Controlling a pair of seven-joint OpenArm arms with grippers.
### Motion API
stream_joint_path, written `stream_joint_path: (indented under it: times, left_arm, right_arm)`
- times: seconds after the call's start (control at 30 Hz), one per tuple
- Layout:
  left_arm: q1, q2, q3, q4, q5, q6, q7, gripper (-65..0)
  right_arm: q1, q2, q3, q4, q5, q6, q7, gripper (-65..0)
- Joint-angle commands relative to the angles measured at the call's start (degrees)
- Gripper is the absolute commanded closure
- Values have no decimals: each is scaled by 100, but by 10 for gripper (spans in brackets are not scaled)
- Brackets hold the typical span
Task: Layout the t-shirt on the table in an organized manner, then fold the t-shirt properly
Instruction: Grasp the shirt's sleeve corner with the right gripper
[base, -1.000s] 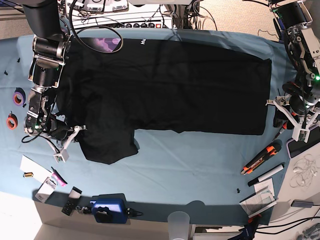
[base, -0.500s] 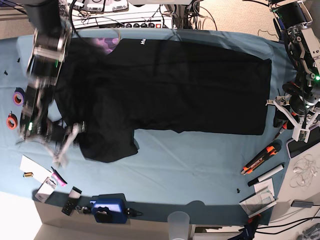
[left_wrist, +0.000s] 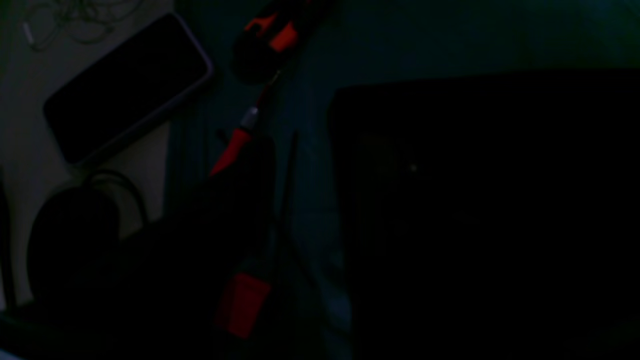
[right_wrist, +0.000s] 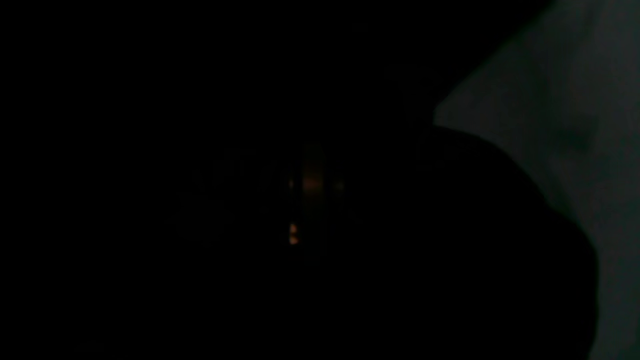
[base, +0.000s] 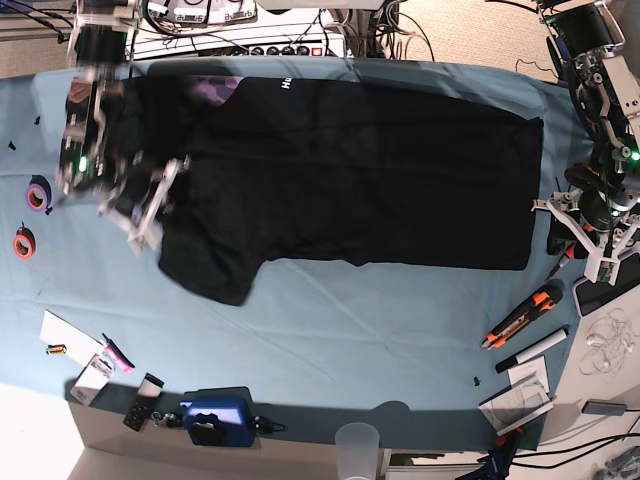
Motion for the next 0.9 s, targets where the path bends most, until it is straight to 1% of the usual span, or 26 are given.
stream_joint_path:
  times: [0.0,0.13,0.17,0.23,0.27,0.3,0.33,0.43,0.53,0.57,0.7,0.8,0.87]
  left_arm:
    - [-79,-96,-22,90,-42,0,-131,-280]
    - [-81,-94,-22,90,-44,0,-177,-280]
    - [-79,-94,-22,90,-42,0,-175,-280]
    - [-79,-94,-22,90,-42,0,-173,-280]
    - [-79,-96,-22,90,-44,0,-175,-280]
    - [-79,-96,-22,90,-42,0,-175,-280]
    - [-79,-96,-22,90,-42,0,-175,-280]
    - [-79,-96,-22,90,-42,0,-175,-280]
    - [-79,-94,-22,90,-44,0,-175,-280]
    - [-79,-94,-22,90,-42,0,-173,-280]
    - [-81,-96,-22,90,-42,0,-175,-280]
    - [-79,-94,-22,90,-44,0,-175,-280]
    - [-79,-94,-22,90,-46,0,-232,-280]
  right_arm:
    - [39,79,11,74,-11,35,-96,0]
    - [55,83,11,72,-11,37,-127,0]
    - [57,83,11,72,-9,46,-146,-17]
    - [57,83,11,72,-4,205,-223,-131]
    - [57,83,11,72,35,205,-256,-190]
    - [57,83,13,74,122,205,-326,-232]
    - [76,87,13,101,284,205,-490,-242]
    - [157,85,35,293,1047,127,-1156,-241]
    - [168,79,302,710,1744,146,-1202,-241]
    - [173,72,452,881,1794,146,-1145,-241]
    - [337,68,1163,1276,1679,138,-876,-241]
    - [520,68,1545,1272,1670,55,-903,-241]
    - [568,68,1626,1189,1523,-118,-852,-241]
